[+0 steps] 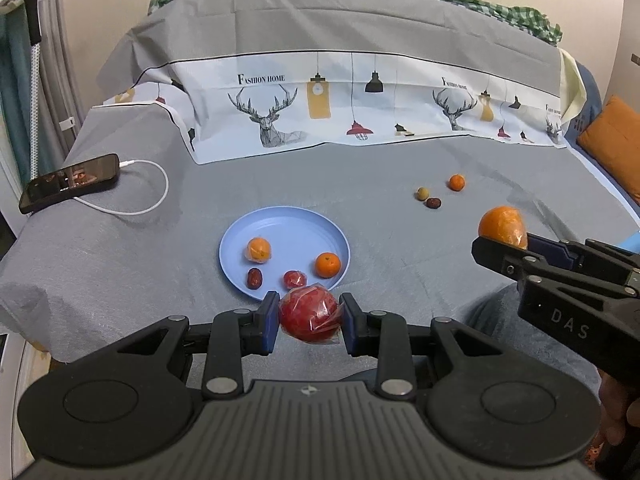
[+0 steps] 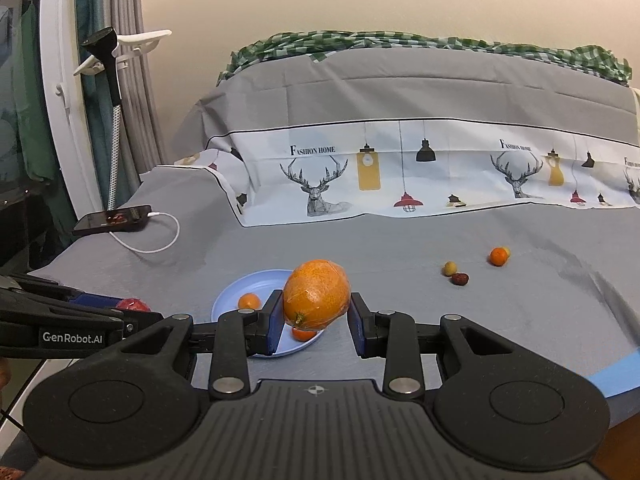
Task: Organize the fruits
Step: 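Carry the plum and mandarin over the blue plate and open both tools to release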
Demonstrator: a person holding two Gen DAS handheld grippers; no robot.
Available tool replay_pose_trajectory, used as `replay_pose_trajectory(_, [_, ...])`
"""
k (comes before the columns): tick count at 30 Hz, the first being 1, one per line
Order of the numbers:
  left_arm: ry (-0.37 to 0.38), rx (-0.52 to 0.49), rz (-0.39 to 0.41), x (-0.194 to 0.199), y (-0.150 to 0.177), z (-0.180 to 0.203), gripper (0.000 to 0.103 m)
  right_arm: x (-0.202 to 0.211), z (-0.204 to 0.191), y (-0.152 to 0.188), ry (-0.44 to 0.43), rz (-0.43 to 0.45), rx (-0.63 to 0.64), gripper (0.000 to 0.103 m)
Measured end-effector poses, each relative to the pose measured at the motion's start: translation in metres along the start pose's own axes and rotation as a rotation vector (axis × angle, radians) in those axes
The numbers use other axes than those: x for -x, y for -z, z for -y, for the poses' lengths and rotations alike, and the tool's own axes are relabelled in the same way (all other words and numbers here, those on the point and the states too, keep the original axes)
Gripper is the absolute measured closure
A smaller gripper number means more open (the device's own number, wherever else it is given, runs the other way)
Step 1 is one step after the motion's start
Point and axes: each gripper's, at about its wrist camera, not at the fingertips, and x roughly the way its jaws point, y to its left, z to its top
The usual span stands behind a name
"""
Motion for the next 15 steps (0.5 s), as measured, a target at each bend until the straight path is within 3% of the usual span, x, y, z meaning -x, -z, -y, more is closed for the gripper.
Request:
replay_pose_trajectory(9, [-0.019, 0.017, -0.005, 0.0036, 0.0014, -0.004, 0.068, 0.0053, 0.0048, 0.0008, -0.006, 0.011, 0.005, 0.068])
replay_pose_trajectory(15, [-0.052, 0.025, -0.049, -0.0027, 0.0031, -0.0079, 0.068, 0.0048, 0.0032, 0.0011, -0.015, 0.0, 0.015, 0.068])
